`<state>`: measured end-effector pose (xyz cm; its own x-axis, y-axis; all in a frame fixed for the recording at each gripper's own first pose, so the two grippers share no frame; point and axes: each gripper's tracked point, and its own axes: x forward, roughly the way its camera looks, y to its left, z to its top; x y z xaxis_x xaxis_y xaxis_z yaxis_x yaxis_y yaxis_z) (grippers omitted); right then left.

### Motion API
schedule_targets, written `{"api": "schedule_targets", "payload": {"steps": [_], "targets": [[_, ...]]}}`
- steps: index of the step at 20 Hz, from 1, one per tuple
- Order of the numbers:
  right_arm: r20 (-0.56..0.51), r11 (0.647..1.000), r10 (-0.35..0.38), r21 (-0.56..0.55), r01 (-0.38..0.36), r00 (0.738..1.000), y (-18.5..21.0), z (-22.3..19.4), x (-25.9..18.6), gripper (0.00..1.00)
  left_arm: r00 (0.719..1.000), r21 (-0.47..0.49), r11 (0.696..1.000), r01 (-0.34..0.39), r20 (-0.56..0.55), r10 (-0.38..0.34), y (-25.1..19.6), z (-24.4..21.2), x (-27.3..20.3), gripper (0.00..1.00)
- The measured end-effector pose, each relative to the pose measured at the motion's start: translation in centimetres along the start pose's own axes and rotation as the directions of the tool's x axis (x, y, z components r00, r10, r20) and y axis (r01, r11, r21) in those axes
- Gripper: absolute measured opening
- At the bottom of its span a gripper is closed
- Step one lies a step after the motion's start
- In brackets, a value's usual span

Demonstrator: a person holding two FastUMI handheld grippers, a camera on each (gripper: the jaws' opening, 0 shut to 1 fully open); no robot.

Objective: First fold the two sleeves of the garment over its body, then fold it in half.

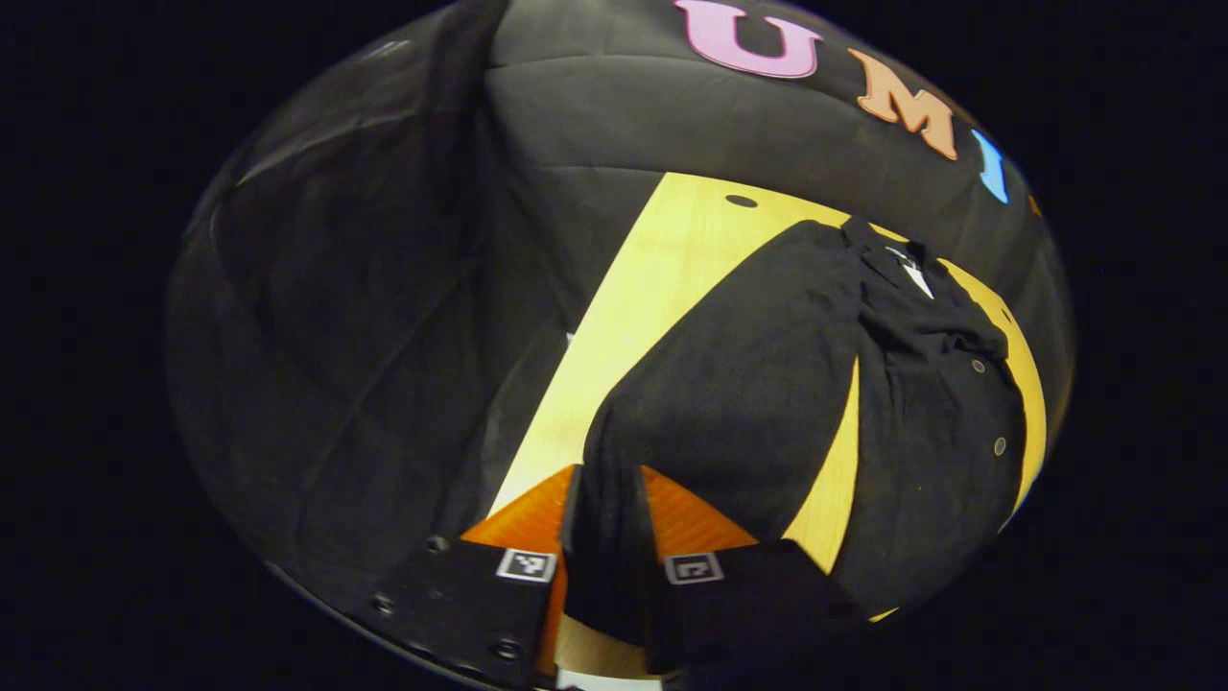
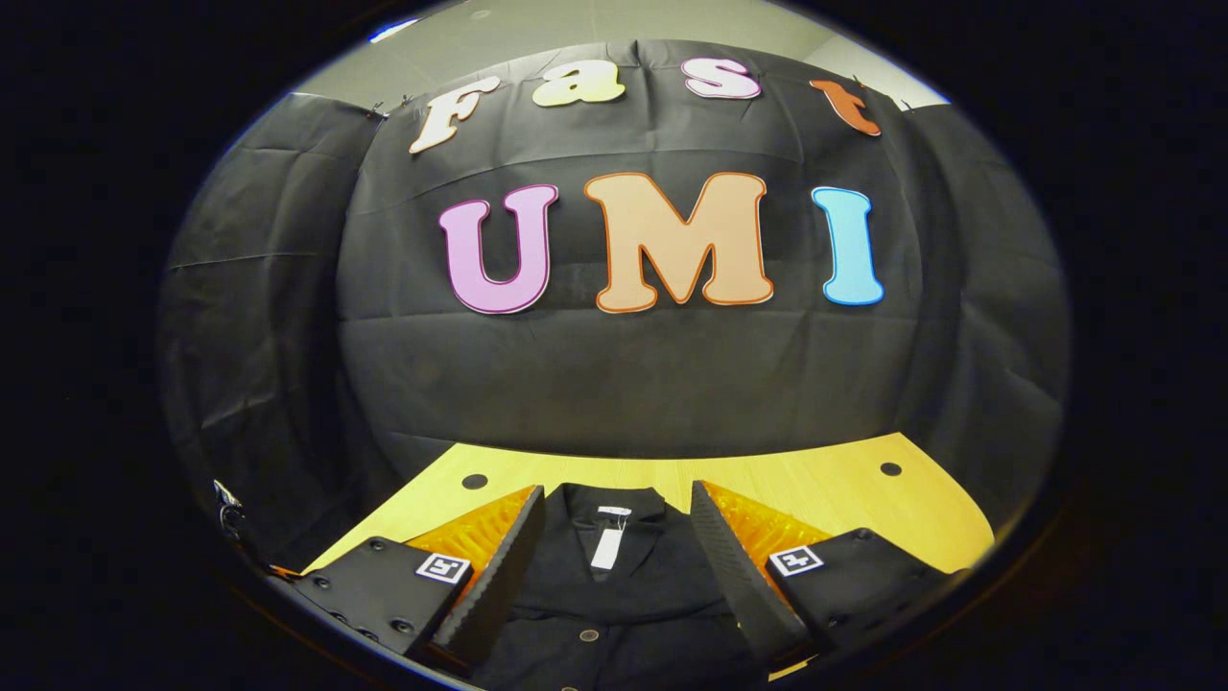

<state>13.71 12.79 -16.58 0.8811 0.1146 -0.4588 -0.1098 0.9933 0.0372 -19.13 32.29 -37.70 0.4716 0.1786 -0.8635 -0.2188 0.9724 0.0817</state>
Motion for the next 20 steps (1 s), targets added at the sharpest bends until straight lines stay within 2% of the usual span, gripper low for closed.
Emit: {"api": "schedule_targets", "payload": {"steps": [1,3,6,7,9,12,13,15,20], "targets": [[0.003,1.0,-0.003,-0.002,0.003,1.0,-0.2,0.0,-0.1,0.93,1.0,0.026,1.0,-0.013,0.007,0.013,-0.1,0.2,0.0,0.09],[-0.004,1.0,-0.003,0.008,0.003,1.0,-0.6,-0.3,-0.2,0.93,0.999,0.035,0.999,-0.038,0.021,0.038,0.0,0.3,0.3,0.0],[-0.018,1.0,-0.011,0.012,0.011,1.0,-1.6,-1.0,-0.5,0.93,0.998,-0.072,0.997,-0.043,0.038,0.045,0.0,0.8,-0.1,0.0],[-0.019,1.0,-0.013,0.009,0.013,1.0,-2.0,-1.0,-0.6,0.97,0.998,-0.111,0.993,-0.047,0.047,0.053,0.1,1.3,-0.3,0.0],[-0.022,1.0,-0.022,0.002,0.022,1.0,-3.0,-1.1,-0.8,0.97,0.993,-0.143,0.989,-0.045,0.104,0.061,0.0,3.4,-1.0,0.0],[-0.033,1.0,-0.025,0.011,0.025,0.999,-4.5,-1.5,-1.2,0.97,0.982,-0.132,0.99,-0.046,0.177,0.069,0.3,6.8,-2.2,0.0],[-0.035,1.0,-0.025,0.015,0.026,0.999,-5.0,-1.5,-1.3,1.0,0.976,-0.129,0.991,-0.046,0.205,0.073,0.1,8.1,-2.8,0.0],[-0.033,1.0,-0.023,0.018,0.024,0.999,-5.8,-1.5,-1.7,0.97,0.966,-0.127,0.991,-0.037,0.249,0.068,-0.9,10.9,-3.9,0.0],[-0.028,0.999,-0.03,0.024,0.031,0.999,-8.3,-1.6,-2.4,0.97,0.925,-0.107,0.994,-0.001,0.377,0.041,-4.2,17.4,-5.9,0.0]]}}
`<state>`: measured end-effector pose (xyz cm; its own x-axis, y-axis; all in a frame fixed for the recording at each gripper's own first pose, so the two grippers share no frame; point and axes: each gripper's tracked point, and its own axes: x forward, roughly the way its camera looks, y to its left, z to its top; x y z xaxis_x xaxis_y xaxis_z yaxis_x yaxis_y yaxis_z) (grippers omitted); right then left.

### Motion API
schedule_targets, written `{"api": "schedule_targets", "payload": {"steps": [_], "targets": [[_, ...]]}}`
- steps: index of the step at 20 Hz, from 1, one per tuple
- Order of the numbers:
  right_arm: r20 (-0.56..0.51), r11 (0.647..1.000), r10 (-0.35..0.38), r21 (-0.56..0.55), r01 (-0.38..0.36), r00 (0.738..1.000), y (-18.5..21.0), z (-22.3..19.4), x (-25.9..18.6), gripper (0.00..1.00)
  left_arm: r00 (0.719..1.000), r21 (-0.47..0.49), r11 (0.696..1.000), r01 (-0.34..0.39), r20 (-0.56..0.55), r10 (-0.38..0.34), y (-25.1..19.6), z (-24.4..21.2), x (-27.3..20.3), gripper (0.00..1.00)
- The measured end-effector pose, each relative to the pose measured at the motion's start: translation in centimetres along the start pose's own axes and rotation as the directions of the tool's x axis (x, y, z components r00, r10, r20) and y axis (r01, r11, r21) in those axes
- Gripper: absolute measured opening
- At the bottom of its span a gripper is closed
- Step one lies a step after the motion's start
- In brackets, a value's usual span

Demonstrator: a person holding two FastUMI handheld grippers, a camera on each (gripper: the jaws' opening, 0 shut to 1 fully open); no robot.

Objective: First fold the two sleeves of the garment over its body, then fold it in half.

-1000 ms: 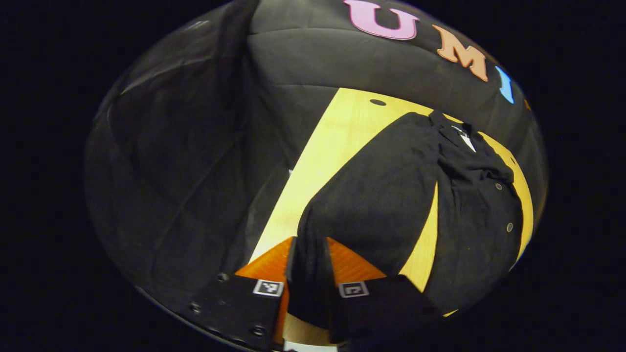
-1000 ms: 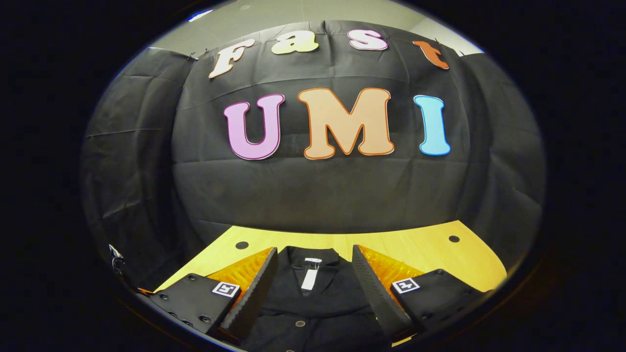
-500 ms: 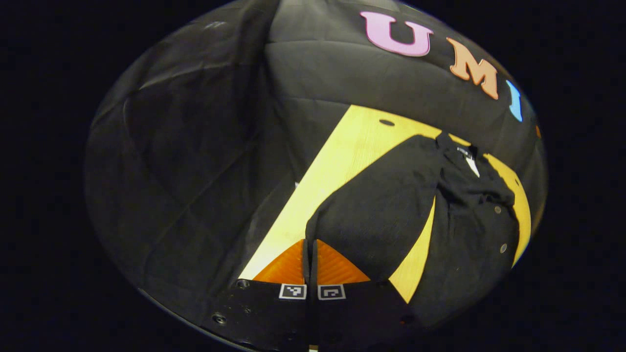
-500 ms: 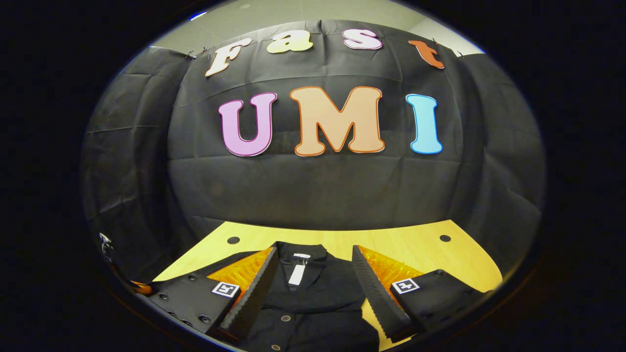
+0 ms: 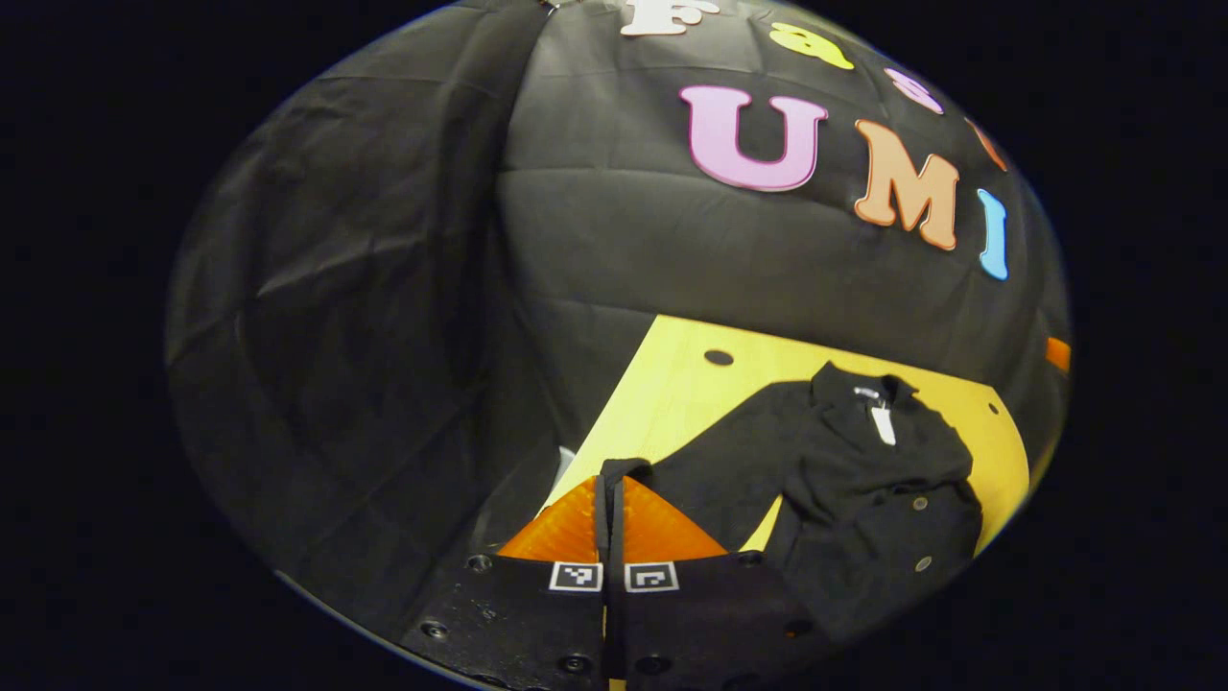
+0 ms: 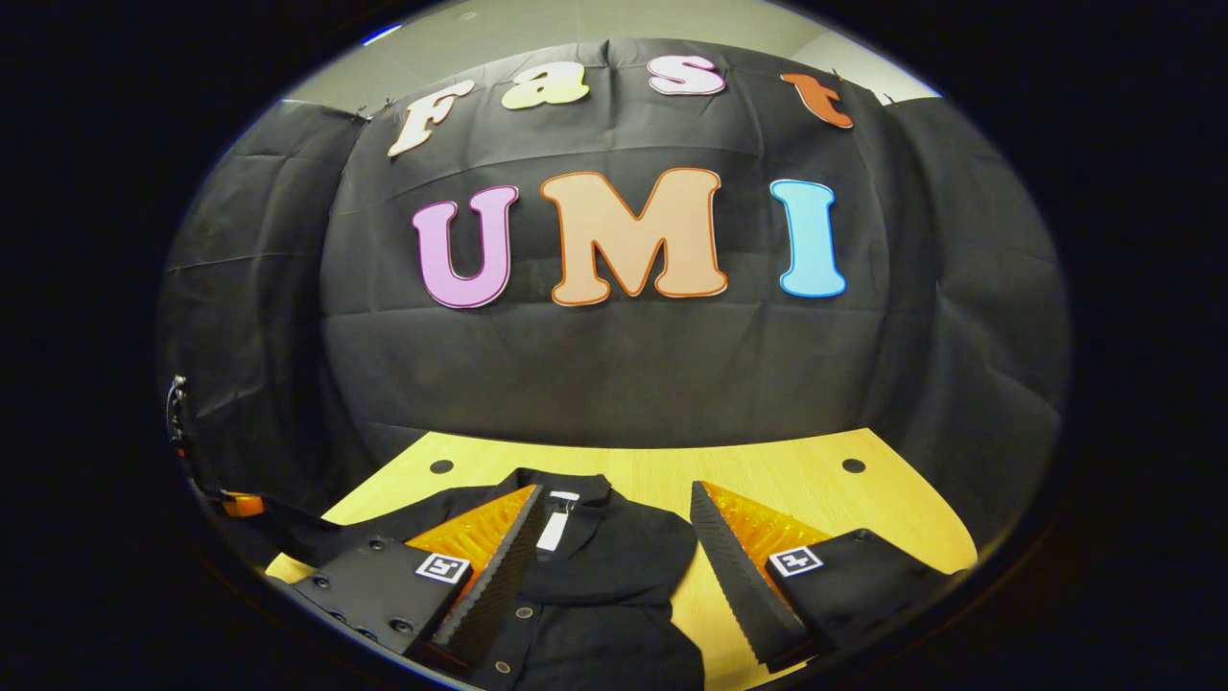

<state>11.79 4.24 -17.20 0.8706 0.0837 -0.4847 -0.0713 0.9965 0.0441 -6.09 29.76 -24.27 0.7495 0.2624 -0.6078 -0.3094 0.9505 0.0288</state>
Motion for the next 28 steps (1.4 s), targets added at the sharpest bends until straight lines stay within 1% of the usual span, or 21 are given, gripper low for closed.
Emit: {"api": "schedule_targets", "payload": {"steps": [2,3,6,9,13,14,15,17,18,19,20,23,24,28], "targets": [[0.001,1.0,-0.002,0.004,0.002,1.0,-1.0,0.0,-0.2,0.97,0.998,0.006,1.0,0.017,0.056,-0.018,-1.6,2.6,0.5,0.0],[0.002,1.0,-0.004,0.005,0.004,1.0,-1.5,0.0,-0.4,0.97,0.995,0.014,0.999,0.036,0.091,-0.037,-2.6,4.2,0.8,0.0],[0.01,1.0,-0.017,0.008,0.017,1.0,-3.4,0.1,-0.8,0.97,0.986,0.053,0.996,0.07,0.149,-0.077,-5.5,7.1,0.7,0.0],[0.022,0.999,-0.036,0.026,0.035,0.999,-5.6,0.5,-1.5,0.97,0.977,0.085,0.99,0.116,0.168,-0.129,-9.3,9.3,0.9,0.0],[0.039,0.996,-0.08,0.052,0.078,0.996,-9.5,0.7,-2.4,0.97,0.957,0.135,0.972,0.192,0.192,-0.216,-15.4,11.3,1.1,0.0],[0.041,0.994,-0.092,0.063,0.089,0.995,-10.5,0.7,-2.7,0.93,0.951,0.147,0.965,0.215,0.192,-0.241,-17.0,11.5,1.2,0.0],[0.042,0.992,-0.103,0.075,0.1,0.994,-11.4,0.6,-3.0,0.97,0.945,0.159,0.959,0.235,0.192,-0.264,-18.6,11.9,1.3,0.0],[0.045,0.988,-0.13,0.095,0.126,0.99,-13.2,0.4,-3.5,0.97,0.931,0.187,0.942,0.277,0.189,-0.311,-22.0,12.3,1.5,0.0],[0.045,0.985,-0.143,0.104,0.138,0.989,-14.2,0.2,-3.9,1.0,0.925,0.201,0.933,0.297,0.183,-0.334,-23.5,12.2,1.5,0.0],[0.044,0.982,-0.156,0.11,0.15,0.987,-15.0,0.1,-4.2,0.97,0.919,0.218,0.924,0.315,0.175,-0.354,-25.0,12.1,1.6,0.0],[0.044,0.98,-0.169,0.116,0.163,0.985,-15.9,-0.2,-4.5,0.97,0.913,0.231,0.914,0.332,0.163,-0.373,-26.5,11.9,1.7,0.0],[0.038,0.972,-0.202,0.132,0.195,0.979,-18.3,-0.7,-5.4,0.97,0.895,0.256,0.886,0.387,0.125,-0.428,-30.7,10.9,1.5,0.0],[0.035,0.968,-0.214,0.139,0.208,0.976,-20.0,-1.6,-6.7,0.97,0.89,0.259,0.878,0.402,0.116,-0.442,-32.0,10.5,1.6,0.0],[0.027,0.956,-0.253,0.164,0.245,0.967,-22.4,-2.5,-8.2,0.97,0.871,0.281,0.845,0.455,0.06,-0.488,-36.3,8.8,2.0,0.0]]}}
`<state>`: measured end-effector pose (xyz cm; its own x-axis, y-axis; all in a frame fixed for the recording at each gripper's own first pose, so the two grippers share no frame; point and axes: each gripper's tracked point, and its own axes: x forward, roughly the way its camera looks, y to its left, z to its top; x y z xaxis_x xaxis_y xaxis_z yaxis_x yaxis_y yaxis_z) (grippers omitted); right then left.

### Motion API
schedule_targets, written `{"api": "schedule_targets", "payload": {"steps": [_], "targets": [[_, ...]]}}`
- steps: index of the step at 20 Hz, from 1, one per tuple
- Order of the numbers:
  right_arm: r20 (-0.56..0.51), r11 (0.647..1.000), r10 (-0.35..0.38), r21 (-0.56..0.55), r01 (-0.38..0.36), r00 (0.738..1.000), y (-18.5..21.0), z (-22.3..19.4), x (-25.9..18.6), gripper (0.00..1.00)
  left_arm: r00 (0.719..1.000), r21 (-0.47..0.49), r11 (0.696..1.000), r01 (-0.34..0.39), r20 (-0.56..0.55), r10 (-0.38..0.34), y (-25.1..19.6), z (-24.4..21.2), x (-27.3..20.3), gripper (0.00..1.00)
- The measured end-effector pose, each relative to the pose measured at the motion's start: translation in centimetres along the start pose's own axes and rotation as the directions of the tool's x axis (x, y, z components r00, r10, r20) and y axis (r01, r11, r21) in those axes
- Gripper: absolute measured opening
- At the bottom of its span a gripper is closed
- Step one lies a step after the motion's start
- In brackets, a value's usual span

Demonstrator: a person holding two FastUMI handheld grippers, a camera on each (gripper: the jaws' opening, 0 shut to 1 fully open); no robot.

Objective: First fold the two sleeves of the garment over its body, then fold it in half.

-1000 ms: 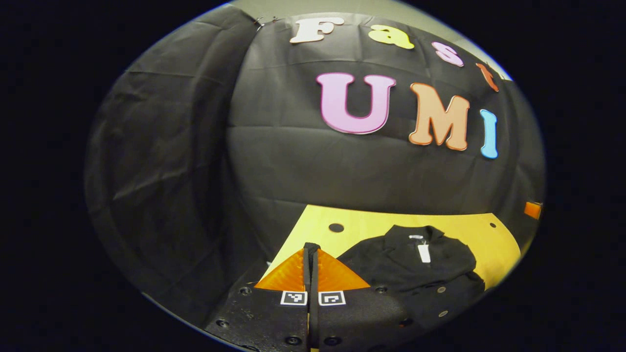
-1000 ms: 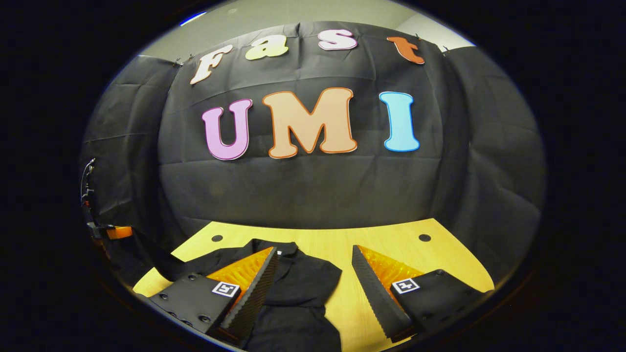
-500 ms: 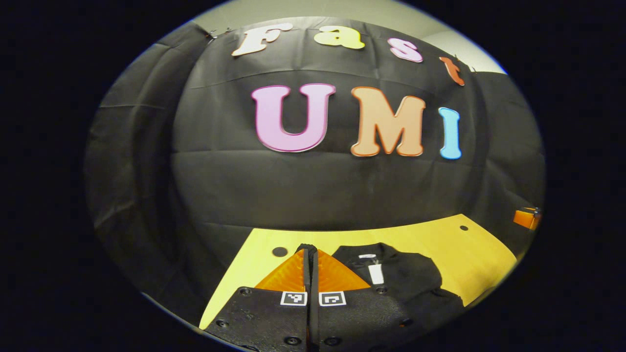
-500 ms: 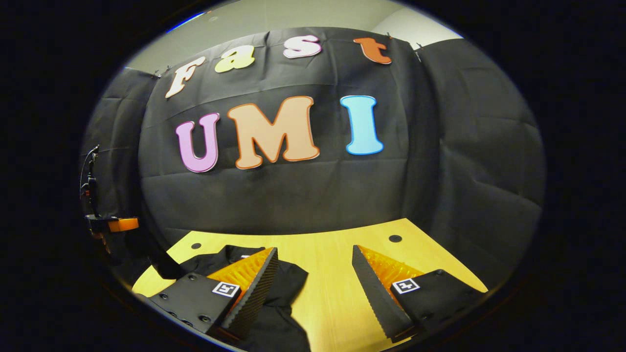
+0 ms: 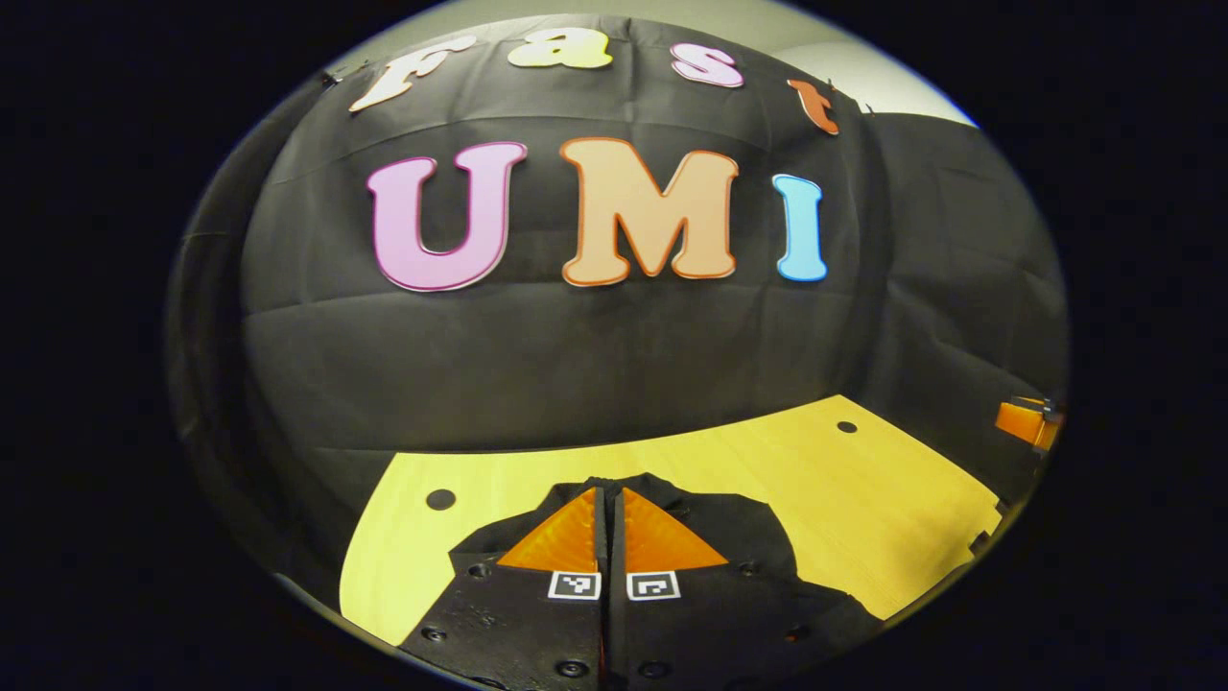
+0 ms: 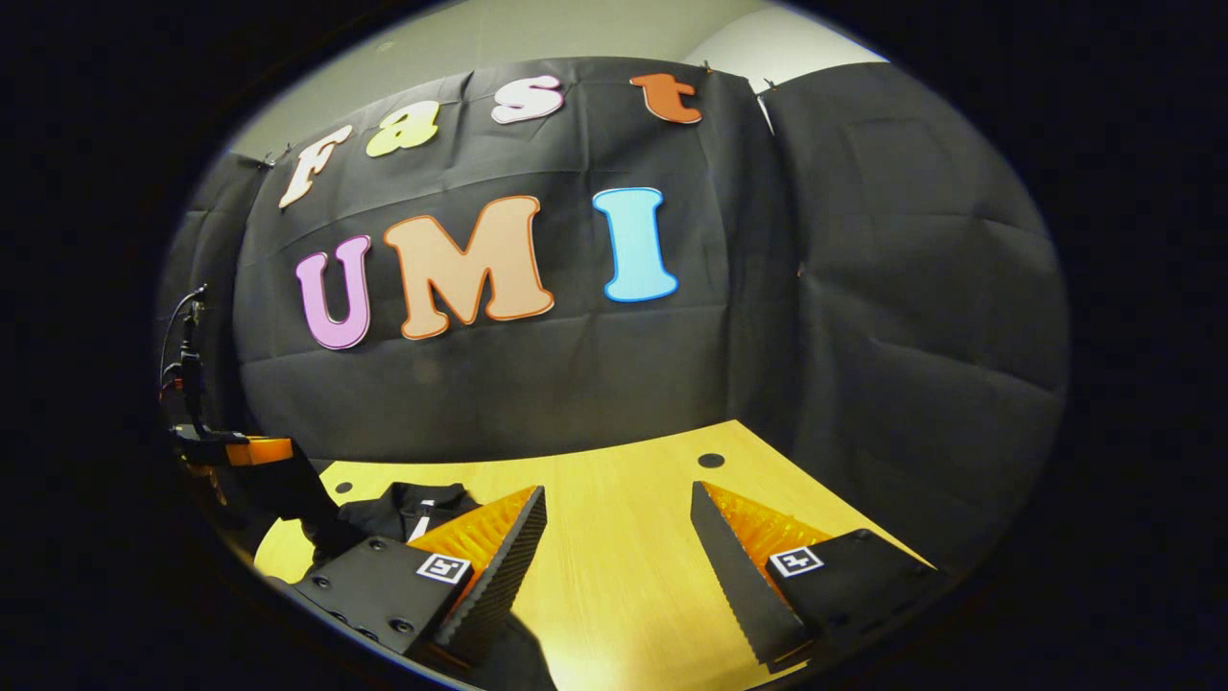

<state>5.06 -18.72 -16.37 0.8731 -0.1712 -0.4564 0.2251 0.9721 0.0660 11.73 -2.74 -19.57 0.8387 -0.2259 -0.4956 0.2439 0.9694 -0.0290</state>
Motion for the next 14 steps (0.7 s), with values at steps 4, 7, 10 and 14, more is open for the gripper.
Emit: {"api": "schedule_targets", "payload": {"steps": [4,7,10,14], "targets": [[-0.008,0.999,-0.032,-0.003,0.032,0.999,-2.4,-0.4,-0.8,0.97,0.998,0.039,0.999,0.032,-0.064,-0.03,-3.4,-1.6,2.4,0.0],[-0.022,0.999,-0.038,0.011,0.038,0.999,-3.4,-0.9,-1.3,0.97,0.995,0.092,0.996,0.017,-0.102,-0.007,-5.6,-2.6,3.9,0.0],[-0.03,1.0,-0.018,0.019,0.019,0.999,-3.8,-1.3,-2.1,0.97,0.995,0.053,0.996,0.075,-0.077,-0.071,-9.0,-1.9,5.1,0.61],[-0.018,0.999,0.049,0.01,-0.049,0.999,-3.1,-1.3,-2.5,0.97,0.997,0.034,0.999,0.013,0.078,-0.016,-8.0,3.1,1.6,0.94]]}}
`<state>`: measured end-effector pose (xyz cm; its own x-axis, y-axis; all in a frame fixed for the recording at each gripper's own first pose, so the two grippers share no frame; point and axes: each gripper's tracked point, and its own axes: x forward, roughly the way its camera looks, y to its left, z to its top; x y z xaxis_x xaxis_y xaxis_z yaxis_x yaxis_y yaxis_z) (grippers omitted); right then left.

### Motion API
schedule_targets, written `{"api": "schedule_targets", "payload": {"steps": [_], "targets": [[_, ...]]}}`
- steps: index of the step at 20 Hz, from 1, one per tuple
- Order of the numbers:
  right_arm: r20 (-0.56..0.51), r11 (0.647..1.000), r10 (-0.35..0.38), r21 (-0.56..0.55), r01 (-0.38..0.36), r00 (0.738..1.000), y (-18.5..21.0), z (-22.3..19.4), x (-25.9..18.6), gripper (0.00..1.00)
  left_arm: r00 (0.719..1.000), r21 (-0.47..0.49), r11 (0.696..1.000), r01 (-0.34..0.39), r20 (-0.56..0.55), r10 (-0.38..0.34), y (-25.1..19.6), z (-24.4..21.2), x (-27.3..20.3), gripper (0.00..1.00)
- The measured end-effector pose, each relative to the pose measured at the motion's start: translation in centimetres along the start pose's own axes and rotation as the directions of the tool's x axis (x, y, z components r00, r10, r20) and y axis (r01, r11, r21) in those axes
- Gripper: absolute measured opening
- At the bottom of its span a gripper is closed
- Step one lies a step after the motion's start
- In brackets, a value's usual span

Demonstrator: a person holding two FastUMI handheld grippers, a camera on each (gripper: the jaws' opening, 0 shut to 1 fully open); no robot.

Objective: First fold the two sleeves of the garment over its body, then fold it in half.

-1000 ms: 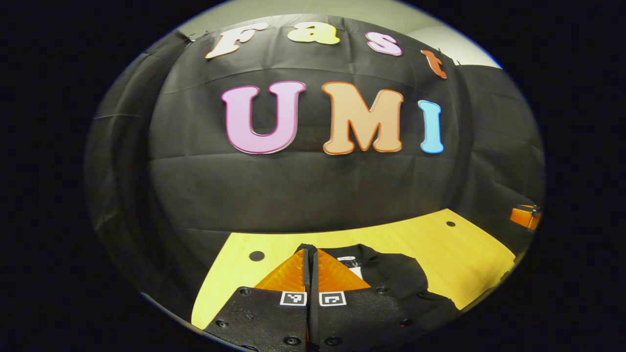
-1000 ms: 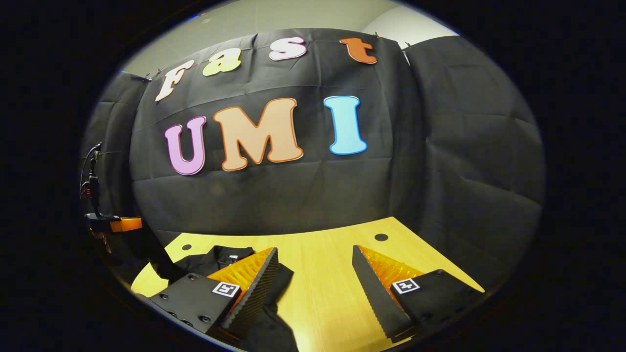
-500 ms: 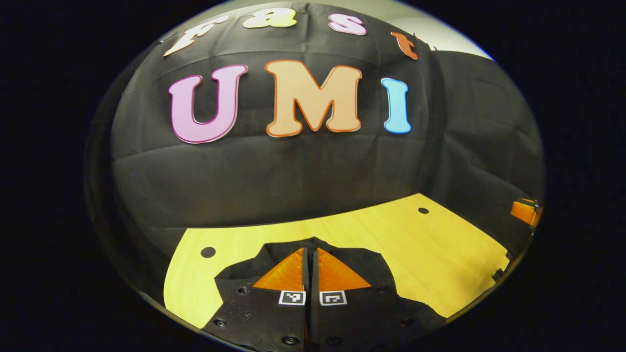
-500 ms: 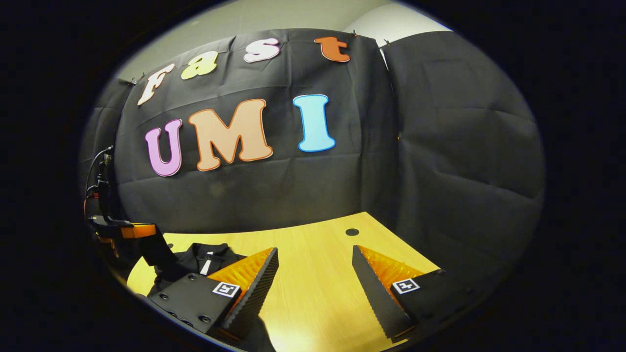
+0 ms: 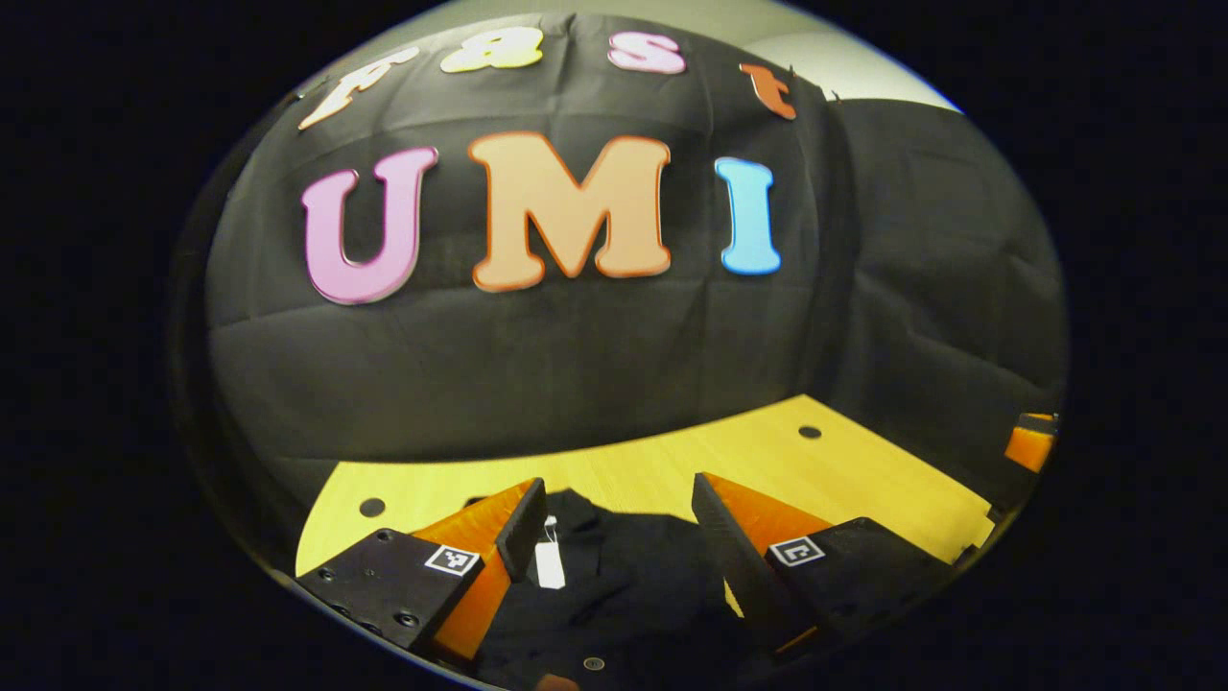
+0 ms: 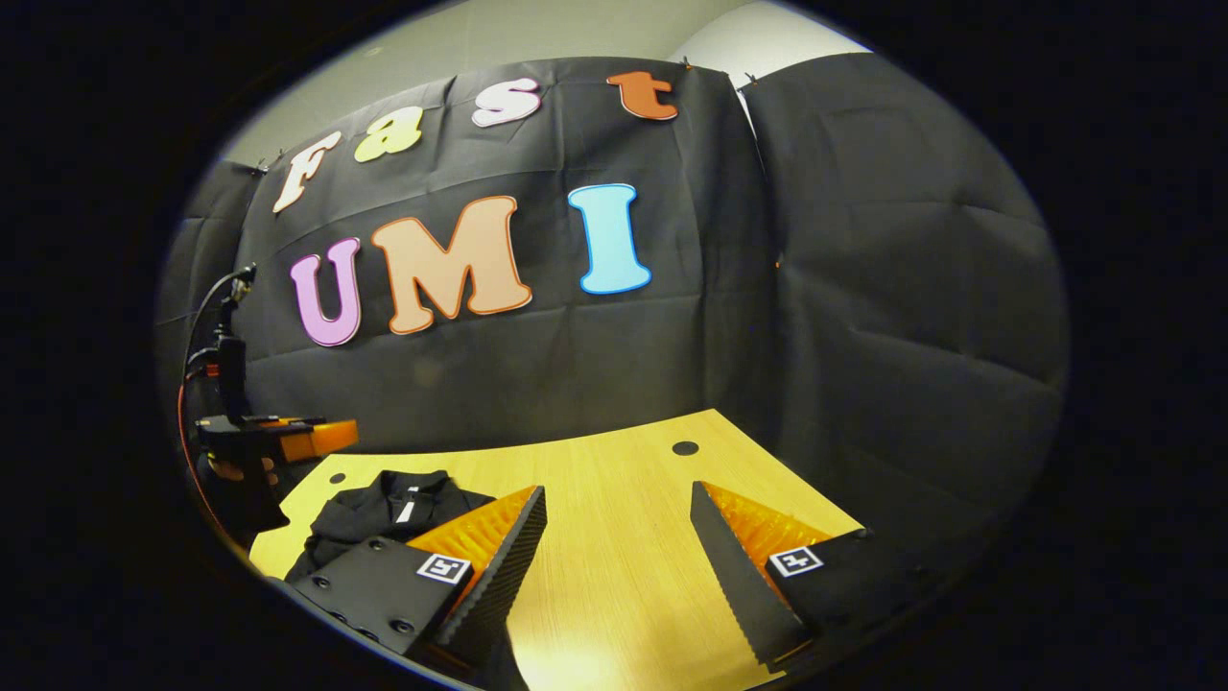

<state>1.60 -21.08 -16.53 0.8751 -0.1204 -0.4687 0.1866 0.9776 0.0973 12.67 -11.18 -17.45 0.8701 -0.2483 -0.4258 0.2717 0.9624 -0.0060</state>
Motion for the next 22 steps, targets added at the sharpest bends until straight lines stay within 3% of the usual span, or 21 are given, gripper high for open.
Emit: {"api": "schedule_targets", "payload": {"steps": [4,6,9,15,22], "targets": [[-0.027,0.992,0.126,-0.01,-0.126,0.992,2.8,-1.1,-0.5,0.97,0.992,-0.01,0.994,-0.109,0.062,0.109,3.6,0.8,-5.8,0.93],[-0.043,0.988,0.146,-0.04,-0.148,0.988,4.1,-1.9,-0.8,0.97,0.985,-0.02,0.986,-0.164,0.057,0.165,5.6,-0.1,-9.0,0.96],[-0.057,0.982,0.18,-0.05,-0.183,0.982,7.2,-2.9,-2.1,0.97,0.976,-0.015,0.976,-0.217,0.022,0.217,9.1,-2.4,-13.8,0.93],[-0.116,0.98,0.17,-0.084,-0.181,0.978,11.6,-6.9,-4.9,0.97,0.961,-0.011,0.965,-0.262,-0.093,0.26,14.2,-8.7,-21.2,0.93],[-0.27,0.975,0.141,-0.13,-0.181,0.952,12.9,-14.0,-7.4,0.97,0.928,-0.042,0.959,-0.28,-0.267,0.259,15.9,-17.9,-25.1,0.93]]}}
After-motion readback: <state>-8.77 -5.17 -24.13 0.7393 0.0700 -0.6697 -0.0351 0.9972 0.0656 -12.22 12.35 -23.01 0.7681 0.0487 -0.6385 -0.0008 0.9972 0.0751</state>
